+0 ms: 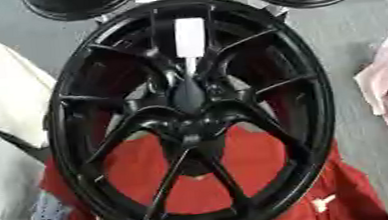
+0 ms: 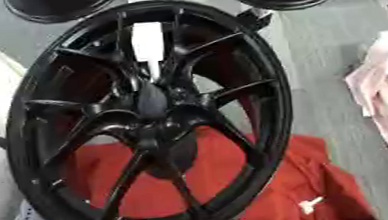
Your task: Pull the pin out of the wheel hub.
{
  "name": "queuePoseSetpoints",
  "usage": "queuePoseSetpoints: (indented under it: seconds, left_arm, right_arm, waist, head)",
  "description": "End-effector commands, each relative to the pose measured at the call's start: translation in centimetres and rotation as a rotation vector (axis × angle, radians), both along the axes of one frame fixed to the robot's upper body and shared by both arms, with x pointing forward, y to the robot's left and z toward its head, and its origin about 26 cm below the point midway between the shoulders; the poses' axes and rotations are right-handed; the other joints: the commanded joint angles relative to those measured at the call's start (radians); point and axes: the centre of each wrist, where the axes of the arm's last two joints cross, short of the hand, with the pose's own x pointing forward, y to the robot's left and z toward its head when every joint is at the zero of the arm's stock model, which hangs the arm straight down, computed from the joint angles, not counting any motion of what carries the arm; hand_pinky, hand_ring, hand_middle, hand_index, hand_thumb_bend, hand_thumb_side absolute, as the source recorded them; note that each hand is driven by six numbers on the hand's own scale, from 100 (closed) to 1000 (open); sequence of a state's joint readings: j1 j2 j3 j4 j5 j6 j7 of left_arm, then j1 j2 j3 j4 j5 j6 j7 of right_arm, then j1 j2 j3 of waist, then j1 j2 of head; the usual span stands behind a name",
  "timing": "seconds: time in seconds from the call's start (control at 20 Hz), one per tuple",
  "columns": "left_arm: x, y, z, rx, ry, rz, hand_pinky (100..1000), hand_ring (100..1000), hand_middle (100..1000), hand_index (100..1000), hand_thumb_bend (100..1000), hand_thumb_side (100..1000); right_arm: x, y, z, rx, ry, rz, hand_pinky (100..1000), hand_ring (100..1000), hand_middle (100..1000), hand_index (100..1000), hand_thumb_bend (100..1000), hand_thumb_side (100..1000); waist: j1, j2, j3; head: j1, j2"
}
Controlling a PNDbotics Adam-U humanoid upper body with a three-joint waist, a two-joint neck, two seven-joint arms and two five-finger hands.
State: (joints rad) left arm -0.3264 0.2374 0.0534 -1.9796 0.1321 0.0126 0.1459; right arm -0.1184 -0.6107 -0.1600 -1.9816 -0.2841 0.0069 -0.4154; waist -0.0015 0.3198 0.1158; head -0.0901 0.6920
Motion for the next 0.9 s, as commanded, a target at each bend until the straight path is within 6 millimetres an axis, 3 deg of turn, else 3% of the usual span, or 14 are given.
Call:
queuePoseSetpoints:
  seconds: [0.05, 0.4, 0.9]
  left_arm:
    - [-0.3, 0.0, 0.7, 0.011, -0.030, 0.000, 838, 699, 622, 836, 100, 797]
    - [-0.2, 0.5, 1.7, 0.055, -0.049, 0.020, 837, 698, 623, 837, 100, 782]
    - [0.8, 1.7, 7.7, 0.415, -0.125, 0.055, 832, 696, 625, 833, 100, 728]
  right_arm:
    - [-0.2, 0.1, 0.9, -0.022, -0.029, 0.007, 812, 690, 564, 607, 100, 579]
    - [-0.2, 0.0, 0.8, -0.020, -0.032, 0.001, 812, 689, 564, 607, 100, 585]
    - [-0.4, -0.1, 0.6, -0.040, -0.017, -0.013, 812, 689, 563, 606, 100, 598]
  waist:
    - [0.002, -0.027, 0.000]
    - [0.005, -0.024, -0.008]
    - [0.023, -0.009, -0.027]
  head:
    - [0.003, -0.009]
    - [0.001, -0.012]
    - [0.000, -0.011]
